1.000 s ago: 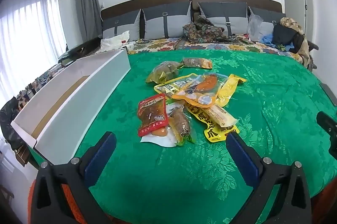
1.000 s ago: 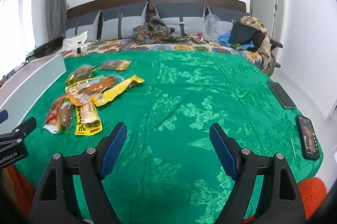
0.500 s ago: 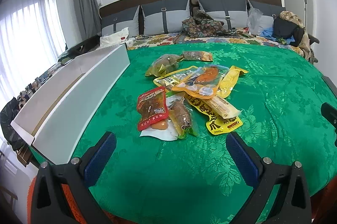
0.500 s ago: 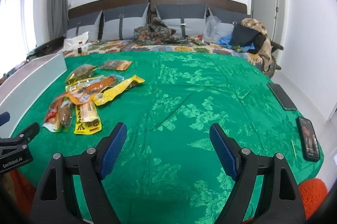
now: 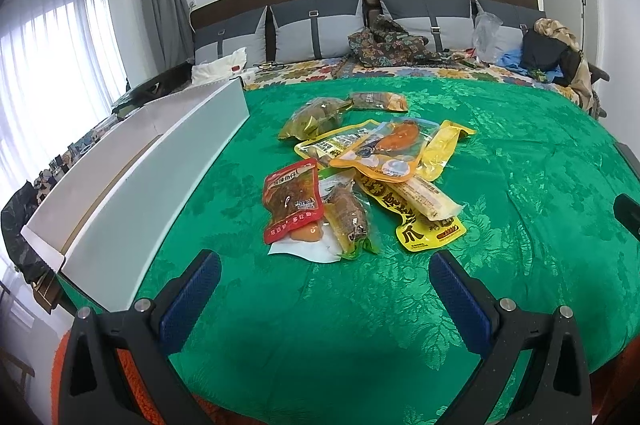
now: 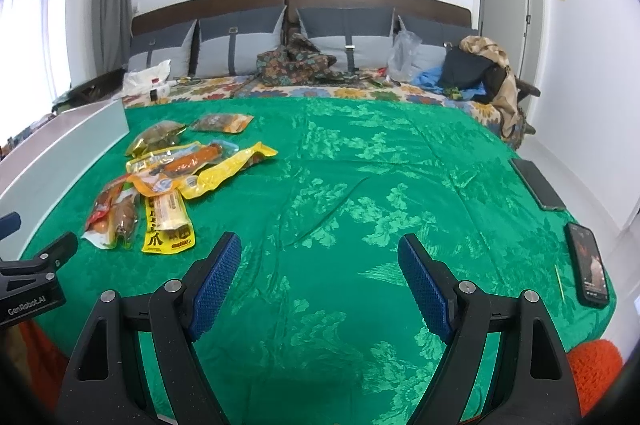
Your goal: Organize snacks
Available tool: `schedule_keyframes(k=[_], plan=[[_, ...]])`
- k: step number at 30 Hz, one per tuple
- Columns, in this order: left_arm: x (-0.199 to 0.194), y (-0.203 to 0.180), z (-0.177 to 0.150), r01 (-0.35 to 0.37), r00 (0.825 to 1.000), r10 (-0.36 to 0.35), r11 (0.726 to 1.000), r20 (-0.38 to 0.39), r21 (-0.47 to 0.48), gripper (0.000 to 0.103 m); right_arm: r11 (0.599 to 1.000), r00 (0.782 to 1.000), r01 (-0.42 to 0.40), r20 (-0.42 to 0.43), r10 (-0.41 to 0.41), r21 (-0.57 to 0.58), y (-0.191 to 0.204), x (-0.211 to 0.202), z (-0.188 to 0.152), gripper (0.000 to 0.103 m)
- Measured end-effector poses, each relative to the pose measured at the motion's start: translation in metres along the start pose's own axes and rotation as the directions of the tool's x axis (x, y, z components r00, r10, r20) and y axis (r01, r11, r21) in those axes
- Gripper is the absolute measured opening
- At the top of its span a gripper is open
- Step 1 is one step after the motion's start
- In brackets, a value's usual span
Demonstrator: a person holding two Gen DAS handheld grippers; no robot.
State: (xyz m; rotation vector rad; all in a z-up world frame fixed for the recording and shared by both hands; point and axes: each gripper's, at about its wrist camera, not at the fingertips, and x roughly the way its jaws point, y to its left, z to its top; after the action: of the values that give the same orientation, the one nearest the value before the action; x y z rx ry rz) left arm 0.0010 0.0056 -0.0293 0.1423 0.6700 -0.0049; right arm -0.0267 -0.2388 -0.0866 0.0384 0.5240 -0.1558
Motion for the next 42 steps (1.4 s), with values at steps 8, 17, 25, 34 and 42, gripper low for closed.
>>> schedule_keyframes(k=[8,17,25,34,42], plan=[[0.002,0.000,0.000,0.000,1.000,0.000,1.000,-0.007,0.003,0.103,1.000,1.000,-0.002,-0.003,0.002,-0.001,0.000,0.000,0.000,0.084],[0.005,0.002,-0.002,-0.002,1.000,0.002,1.000,-0.017,-0.001,0.103,1.000,1.000,-0.002,-0.006,0.002,-0.001,0.001,0.001,-0.001,0.084],[0.009,0.003,-0.003,-0.005,1.000,0.005,1.000,-0.029,-0.001,0.103,1.000,1.000,-0.004,-0.012,0.004,0.002,0.000,0.003,-0.002,0.084],[0.014,0.005,-0.005,-0.009,0.999,0.009,1.000,-0.041,-0.001,0.103,1.000,1.000,-0.005,-0.020,0.005,0.004,-0.001,0.008,-0.004,0.084],[0.018,0.006,-0.006,-0.012,0.999,0.012,1.000,-0.051,0.000,0.103,1.000,1.000,-0.005,-0.025,0.005,0.006,-0.002,0.009,-0.005,0.084]])
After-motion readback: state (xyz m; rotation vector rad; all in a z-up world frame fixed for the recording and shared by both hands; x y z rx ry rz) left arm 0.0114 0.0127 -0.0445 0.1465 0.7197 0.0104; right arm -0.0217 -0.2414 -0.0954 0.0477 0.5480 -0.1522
